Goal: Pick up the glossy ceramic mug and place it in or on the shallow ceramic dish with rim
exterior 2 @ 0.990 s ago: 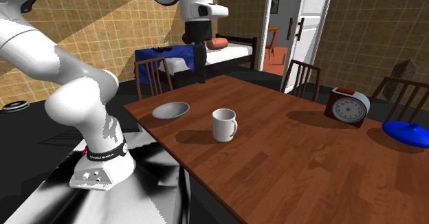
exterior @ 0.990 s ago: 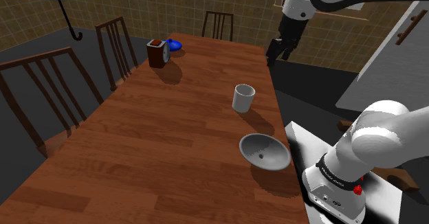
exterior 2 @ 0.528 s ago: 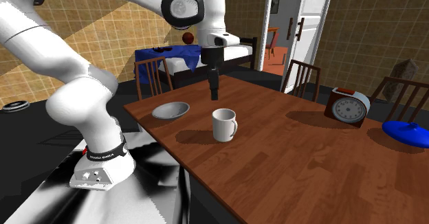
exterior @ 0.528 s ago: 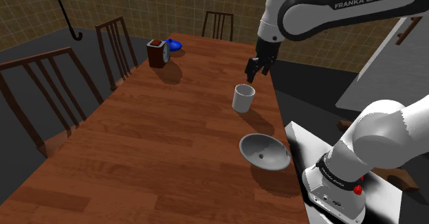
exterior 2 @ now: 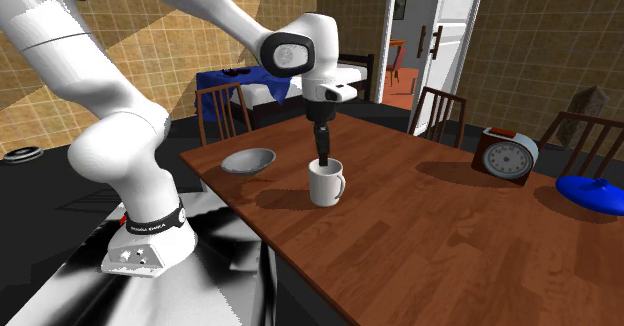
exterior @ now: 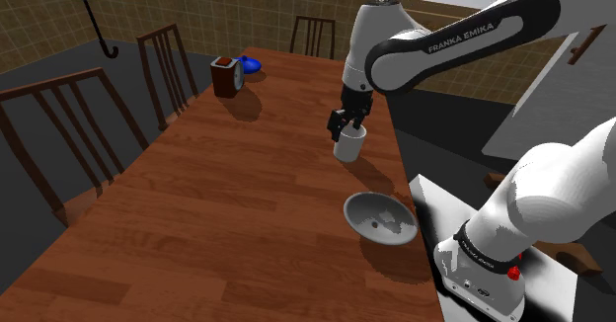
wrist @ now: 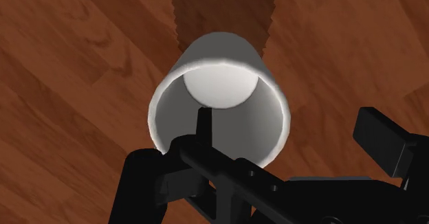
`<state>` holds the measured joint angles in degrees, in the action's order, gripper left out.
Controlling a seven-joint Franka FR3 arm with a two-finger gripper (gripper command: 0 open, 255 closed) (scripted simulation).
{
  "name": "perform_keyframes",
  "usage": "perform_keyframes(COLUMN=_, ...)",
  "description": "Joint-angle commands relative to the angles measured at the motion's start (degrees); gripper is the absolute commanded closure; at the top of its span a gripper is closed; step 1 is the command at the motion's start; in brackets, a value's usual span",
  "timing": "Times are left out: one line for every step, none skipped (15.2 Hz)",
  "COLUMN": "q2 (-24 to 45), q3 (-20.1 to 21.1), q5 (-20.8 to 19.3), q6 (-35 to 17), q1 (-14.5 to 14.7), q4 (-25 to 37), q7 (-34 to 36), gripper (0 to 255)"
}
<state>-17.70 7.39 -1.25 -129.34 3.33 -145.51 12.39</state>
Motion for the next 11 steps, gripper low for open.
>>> perform_keyframes(q2=1.48, q3=0.11, q5=-0.18, q6=-1.85, q1=-0.08, q4=-0.33, q7=0.22, gripper=0)
perform_keyframes(q2=2.01, q3=0.13, q5=-0.29, q6=-2.73, q1=-0.13, q4=-0.69, q7=0.29, gripper=0)
perform_keyframes(q2=2.55, q3=0.15, q5=-0.39, q6=-3.62, q1=-0.18, q4=-1.04, q7=0.36, gripper=0)
perform_keyframes(q2=3.11, q3=0.17, q5=-0.51, q6=-4.50, q1=-0.24, q4=-1.37, q7=0.44, gripper=0)
perform_keyframes(q2=3.68, q3=0.19, q5=-0.63, q6=-5.39, q1=-0.29, q4=-1.69, q7=0.53, gripper=0)
perform_keyframes(q2=4.02, q3=0.20, q5=-0.70, q6=-5.91, q1=-0.33, q4=-1.87, q7=0.58, gripper=0)
perform_keyframes(q2=4.01, q3=0.20, q5=-0.70, q6=-5.91, q1=-0.32, q4=-1.87, q7=0.58, gripper=0)
perform_keyframes(q2=4.02, q3=0.20, q5=-0.70, q6=-5.91, q1=-0.32, q4=-1.87, q7=0.58, gripper=0)
perform_keyframes(q2=4.02, q3=0.20, q5=-0.70, q6=-5.91, q1=-0.32, q4=-1.87, q7=0.58, gripper=0)
perform_keyframes(q2=4.02, q3=0.20, q5=-0.70, q6=-5.91, q1=-0.32, q4=-1.87, q7=0.58, gripper=0)
perform_keyframes(q2=4.02, q3=0.20, q5=-0.70, q6=-5.91, q1=-0.32, q4=-1.87, q7=0.58, gripper=0)
